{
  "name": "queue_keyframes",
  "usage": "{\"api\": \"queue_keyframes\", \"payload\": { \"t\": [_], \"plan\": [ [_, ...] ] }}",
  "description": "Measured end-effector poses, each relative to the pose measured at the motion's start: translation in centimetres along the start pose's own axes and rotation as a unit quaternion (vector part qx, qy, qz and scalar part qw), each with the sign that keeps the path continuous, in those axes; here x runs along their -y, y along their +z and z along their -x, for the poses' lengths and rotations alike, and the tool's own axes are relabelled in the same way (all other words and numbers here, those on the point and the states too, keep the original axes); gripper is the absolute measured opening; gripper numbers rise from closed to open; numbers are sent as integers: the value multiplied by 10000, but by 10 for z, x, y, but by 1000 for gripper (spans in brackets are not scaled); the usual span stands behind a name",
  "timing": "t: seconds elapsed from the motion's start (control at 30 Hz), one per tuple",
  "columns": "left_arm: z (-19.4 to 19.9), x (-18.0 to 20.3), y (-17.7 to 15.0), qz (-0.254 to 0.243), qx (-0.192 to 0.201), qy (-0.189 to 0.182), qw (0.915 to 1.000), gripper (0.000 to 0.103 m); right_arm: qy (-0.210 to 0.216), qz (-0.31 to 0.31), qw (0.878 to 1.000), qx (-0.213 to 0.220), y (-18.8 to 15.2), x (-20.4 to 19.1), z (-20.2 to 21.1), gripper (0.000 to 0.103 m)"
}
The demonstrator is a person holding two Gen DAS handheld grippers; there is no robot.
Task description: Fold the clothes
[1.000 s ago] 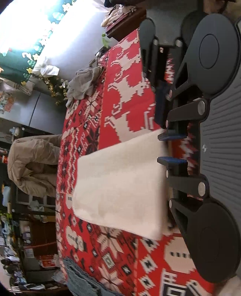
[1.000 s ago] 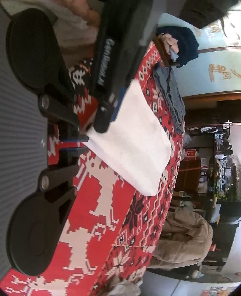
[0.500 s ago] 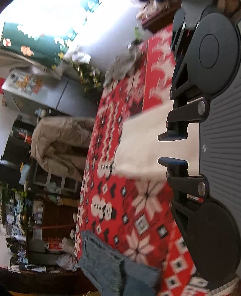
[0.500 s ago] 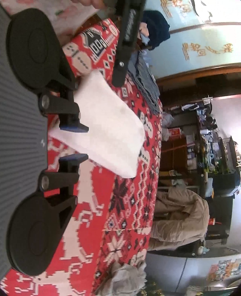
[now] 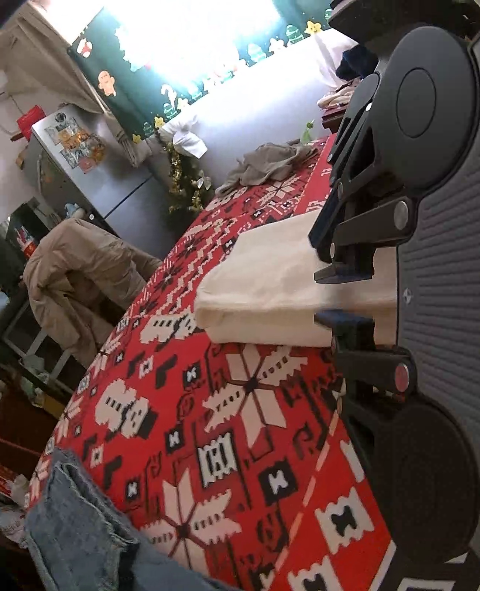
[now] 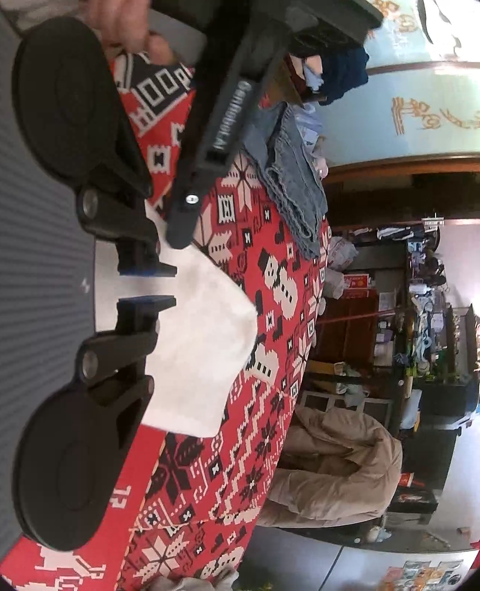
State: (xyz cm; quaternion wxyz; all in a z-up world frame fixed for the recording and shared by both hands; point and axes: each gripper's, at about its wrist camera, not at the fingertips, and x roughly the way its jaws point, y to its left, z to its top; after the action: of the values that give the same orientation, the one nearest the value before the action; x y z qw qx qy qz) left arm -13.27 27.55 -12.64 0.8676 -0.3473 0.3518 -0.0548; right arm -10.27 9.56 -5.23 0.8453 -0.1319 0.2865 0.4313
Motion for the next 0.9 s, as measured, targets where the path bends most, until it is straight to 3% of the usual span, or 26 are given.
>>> {"api": "queue_keyframes", "payload": {
  "t": [0.17,0.33,0.5,0.67,0.8,0.9],
  "plan": [
    [12,-1,-2,-101,65,143,9998,4,-7,-230,9997,-95,0,-2,-4,13],
    [9,-11,-4,141,-88,292,9994,4,77,76,9998,-191,-3,-17,-13,13],
    [19,-12,-6,39,-30,511,9987,4,204,51,9996,-185,-16,-30,-4,13],
    [34,-15,-6,157,132,416,9989,6,312,149,9992,-176,-29,-47,8,13],
    [33,-15,-8,230,34,298,9993,6,283,388,9987,-140,-38,-61,15,14],
    [34,-10,-8,90,75,289,9995,6,362,371,9986,-124,-36,-62,21,13]
  ]
}}
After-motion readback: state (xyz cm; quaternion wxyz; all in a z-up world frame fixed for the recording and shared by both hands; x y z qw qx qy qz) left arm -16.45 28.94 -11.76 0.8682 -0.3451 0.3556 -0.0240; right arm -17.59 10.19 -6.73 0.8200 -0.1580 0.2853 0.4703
